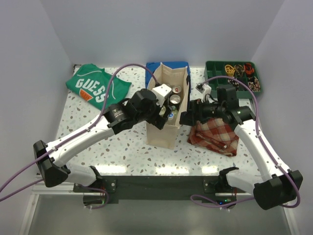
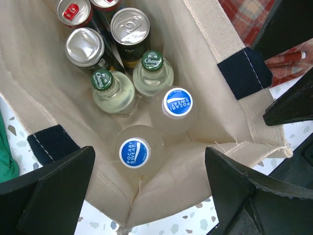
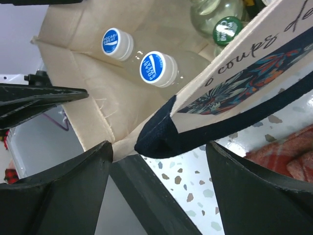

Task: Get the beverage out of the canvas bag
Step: Take out the drink from the canvas bag.

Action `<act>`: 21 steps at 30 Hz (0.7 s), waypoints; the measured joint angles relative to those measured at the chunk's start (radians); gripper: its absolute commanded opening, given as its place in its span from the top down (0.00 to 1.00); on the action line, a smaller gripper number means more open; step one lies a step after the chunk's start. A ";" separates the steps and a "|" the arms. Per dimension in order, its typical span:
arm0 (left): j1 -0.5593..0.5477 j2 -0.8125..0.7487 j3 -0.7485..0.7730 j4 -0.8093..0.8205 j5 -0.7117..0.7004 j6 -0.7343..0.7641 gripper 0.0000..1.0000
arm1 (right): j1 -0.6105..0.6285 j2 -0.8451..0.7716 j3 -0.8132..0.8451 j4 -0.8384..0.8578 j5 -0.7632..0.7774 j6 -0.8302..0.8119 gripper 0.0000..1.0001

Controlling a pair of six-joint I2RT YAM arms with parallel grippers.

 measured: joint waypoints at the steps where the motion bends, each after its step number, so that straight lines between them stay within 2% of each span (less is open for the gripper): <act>1: -0.003 0.000 -0.003 -0.003 0.000 -0.001 0.01 | 0.006 -0.001 0.000 -0.003 -0.003 -0.003 0.18; 12: -0.022 -0.063 -0.091 0.038 -0.004 -0.016 0.00 | 0.065 -0.008 -0.010 -0.026 0.001 -0.021 0.18; 21: -0.022 -0.067 -0.095 0.045 -0.022 -0.033 0.00 | 0.091 -0.017 -0.031 -0.043 0.026 -0.025 0.18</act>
